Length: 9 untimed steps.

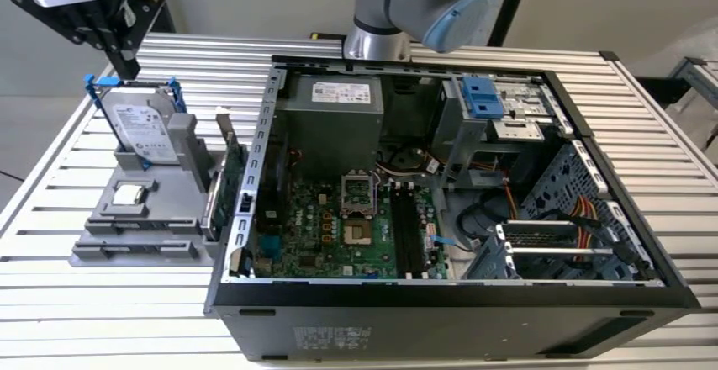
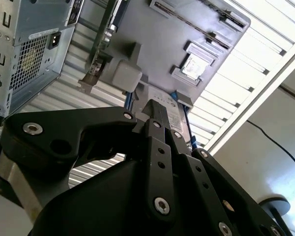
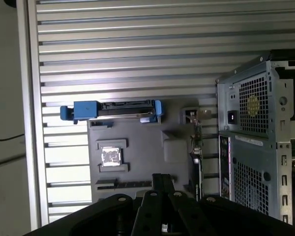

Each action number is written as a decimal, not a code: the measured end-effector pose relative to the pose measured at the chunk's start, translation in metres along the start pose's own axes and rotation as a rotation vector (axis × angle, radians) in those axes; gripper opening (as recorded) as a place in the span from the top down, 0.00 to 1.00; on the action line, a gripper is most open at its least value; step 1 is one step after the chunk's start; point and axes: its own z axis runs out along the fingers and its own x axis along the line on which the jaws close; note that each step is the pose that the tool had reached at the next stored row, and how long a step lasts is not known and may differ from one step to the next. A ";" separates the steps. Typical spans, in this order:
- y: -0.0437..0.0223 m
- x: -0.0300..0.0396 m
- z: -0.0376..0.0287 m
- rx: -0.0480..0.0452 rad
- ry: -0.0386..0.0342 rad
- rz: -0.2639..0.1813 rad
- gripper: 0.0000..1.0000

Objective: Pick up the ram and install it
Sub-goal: 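Reach for the ram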

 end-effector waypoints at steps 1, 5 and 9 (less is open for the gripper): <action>-0.0001 0.0018 -0.0001 0.0000 0.0000 0.000 1.00; -0.0004 0.0064 -0.0001 -0.0001 -0.0001 0.000 1.00; -0.0007 0.0101 -0.0002 -0.0001 0.0000 0.000 1.00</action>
